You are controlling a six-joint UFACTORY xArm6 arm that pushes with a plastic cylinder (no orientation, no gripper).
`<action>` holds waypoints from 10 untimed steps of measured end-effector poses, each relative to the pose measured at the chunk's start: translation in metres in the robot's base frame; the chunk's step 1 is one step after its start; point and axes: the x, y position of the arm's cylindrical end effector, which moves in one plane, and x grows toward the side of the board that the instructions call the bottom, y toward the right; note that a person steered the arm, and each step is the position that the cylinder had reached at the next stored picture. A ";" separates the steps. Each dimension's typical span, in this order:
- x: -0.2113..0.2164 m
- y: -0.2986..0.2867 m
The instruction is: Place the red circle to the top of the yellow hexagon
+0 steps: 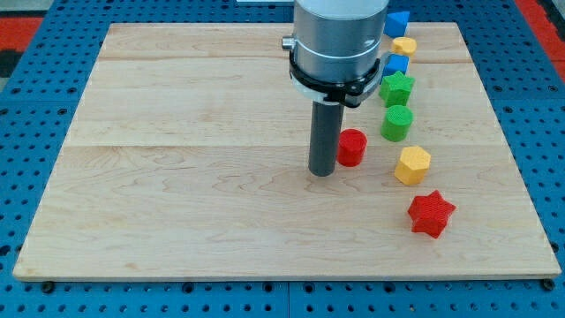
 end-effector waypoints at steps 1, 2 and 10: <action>-0.007 -0.001; -0.019 -0.004; -0.020 0.093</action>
